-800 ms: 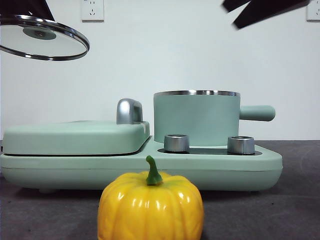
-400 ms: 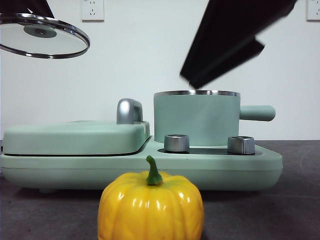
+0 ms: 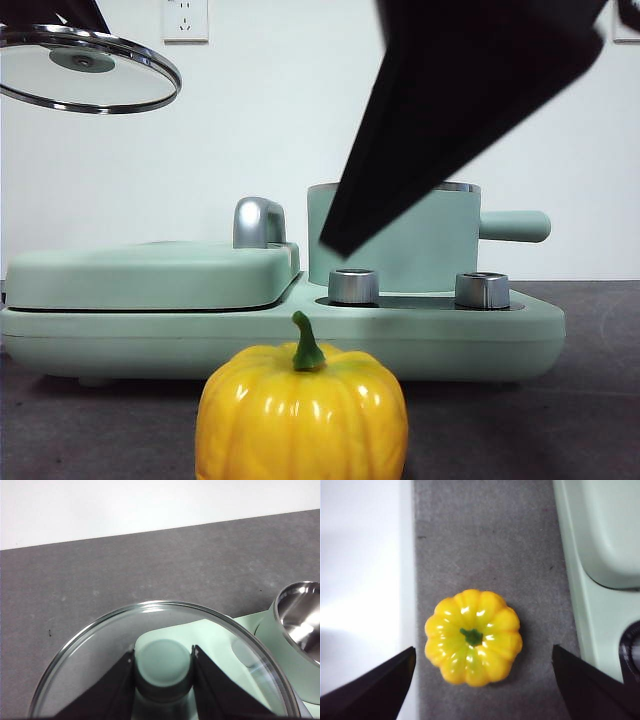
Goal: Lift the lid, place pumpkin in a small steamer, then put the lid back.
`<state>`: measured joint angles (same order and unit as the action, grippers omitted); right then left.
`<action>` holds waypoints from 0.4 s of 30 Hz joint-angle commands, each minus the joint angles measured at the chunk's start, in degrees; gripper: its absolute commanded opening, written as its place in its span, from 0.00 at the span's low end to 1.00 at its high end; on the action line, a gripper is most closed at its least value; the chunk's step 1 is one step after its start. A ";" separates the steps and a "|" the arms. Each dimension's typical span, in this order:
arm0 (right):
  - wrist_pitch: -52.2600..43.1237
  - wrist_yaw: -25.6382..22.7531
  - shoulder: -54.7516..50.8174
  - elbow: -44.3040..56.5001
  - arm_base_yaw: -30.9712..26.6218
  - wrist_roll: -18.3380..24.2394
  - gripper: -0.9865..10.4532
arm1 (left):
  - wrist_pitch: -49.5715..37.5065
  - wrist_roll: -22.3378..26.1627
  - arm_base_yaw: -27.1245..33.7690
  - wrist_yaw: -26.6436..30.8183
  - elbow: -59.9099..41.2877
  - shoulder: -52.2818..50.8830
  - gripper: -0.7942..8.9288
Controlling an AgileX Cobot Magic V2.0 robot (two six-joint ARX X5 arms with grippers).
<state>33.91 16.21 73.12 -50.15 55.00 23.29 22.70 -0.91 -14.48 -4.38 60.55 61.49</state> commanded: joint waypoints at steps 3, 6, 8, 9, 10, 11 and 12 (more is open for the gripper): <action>-2.51 -1.36 4.22 -1.07 1.88 1.22 0.47 | -1.97 -0.02 -0.11 -0.07 0.76 0.26 0.09; -2.60 -1.27 6.14 -1.07 1.95 1.20 0.47 | -2.01 -0.02 -0.11 -0.07 0.76 0.24 0.09; -2.60 -1.25 7.45 -1.07 2.01 1.20 0.47 | -2.14 0.00 -0.11 -0.07 0.76 0.26 0.09; -2.67 -1.25 8.07 -1.07 2.05 1.20 0.47 | -2.21 0.00 -0.11 -0.07 0.76 0.24 0.09; -2.67 -1.25 8.61 -1.07 2.05 1.22 0.47 | -2.32 0.00 -0.11 -0.07 0.76 0.24 0.09; -2.80 -1.20 9.03 -1.07 2.14 1.20 0.48 | -2.43 0.00 -0.11 -0.07 0.76 0.24 0.09; -2.97 -1.22 9.57 -1.07 2.29 1.20 0.49 | -2.60 0.00 -0.11 -0.07 0.76 0.24 0.09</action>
<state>31.40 14.94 81.67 -50.17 56.38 23.94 22.28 -0.91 -14.48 -4.38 60.55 61.49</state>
